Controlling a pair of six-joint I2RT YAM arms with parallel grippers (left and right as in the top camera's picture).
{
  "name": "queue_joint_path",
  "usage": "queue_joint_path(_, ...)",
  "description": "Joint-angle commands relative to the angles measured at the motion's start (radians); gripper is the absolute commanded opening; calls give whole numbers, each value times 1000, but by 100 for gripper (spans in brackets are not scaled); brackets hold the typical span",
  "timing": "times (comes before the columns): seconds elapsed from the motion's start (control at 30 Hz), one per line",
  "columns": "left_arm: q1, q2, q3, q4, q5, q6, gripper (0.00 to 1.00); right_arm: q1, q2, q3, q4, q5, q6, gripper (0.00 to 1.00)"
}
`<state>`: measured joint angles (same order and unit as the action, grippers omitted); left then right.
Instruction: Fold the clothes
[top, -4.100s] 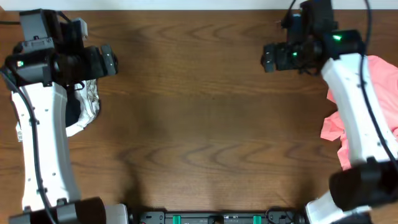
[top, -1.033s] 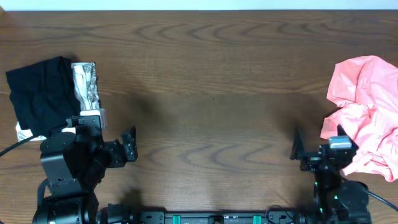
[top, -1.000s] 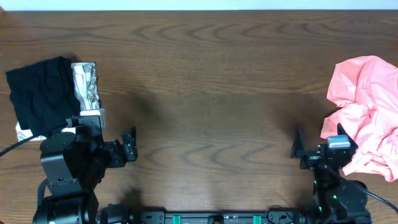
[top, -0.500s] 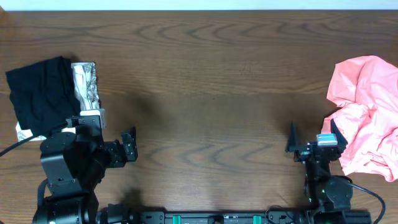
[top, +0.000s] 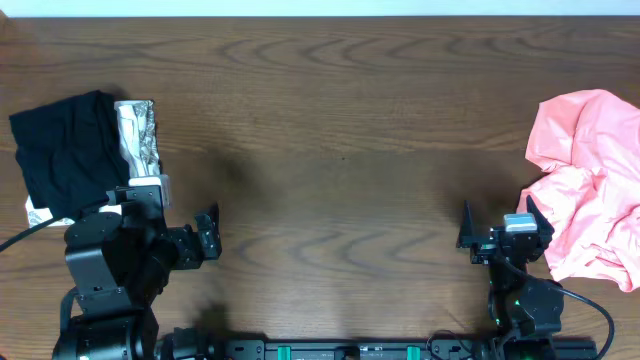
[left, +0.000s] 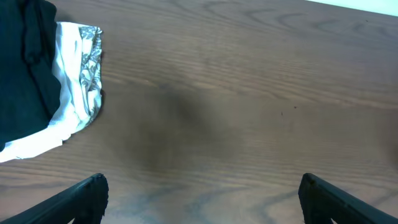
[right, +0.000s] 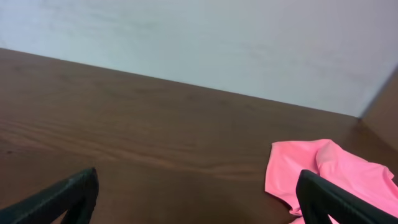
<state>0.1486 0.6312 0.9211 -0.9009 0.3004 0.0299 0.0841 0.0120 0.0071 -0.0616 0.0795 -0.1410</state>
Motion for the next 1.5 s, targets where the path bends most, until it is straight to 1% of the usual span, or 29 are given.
queue_joint_path(0.0,-2,-3,-1,0,2,3,98,-12,-5,-2,-3,6,-14,99)
queue_joint_path(0.67,-6,-16,-8,0,1,3,98,-12,-5,-2,-3,6,-14,99)
queue_joint_path(0.8,-27,-74,-69,-9,-16,4,98,-12,-5,-2,-3,6,-14,99)
queue_joint_path(0.87,-43,-129,-134,1,-40,4,98,-12,-5,-2,-4,6,-14,99)
queue_joint_path(0.97,-62,-232,-270,94,-51,4,98,-12,-5,-2,-3,6,-14,99)
queue_joint_path(1.17,-99,-435,-560,401,-50,2,98,-12,-5,-2,-3,6,-14,99)
queue_joint_path(1.27,-116,-505,-657,518,-52,0,98,-12,-5,-2,-3,6,-14,99)
queue_joint_path(1.47,-133,-620,-806,703,-78,0,98,-12,-5,-2,-3,6,-14,99)
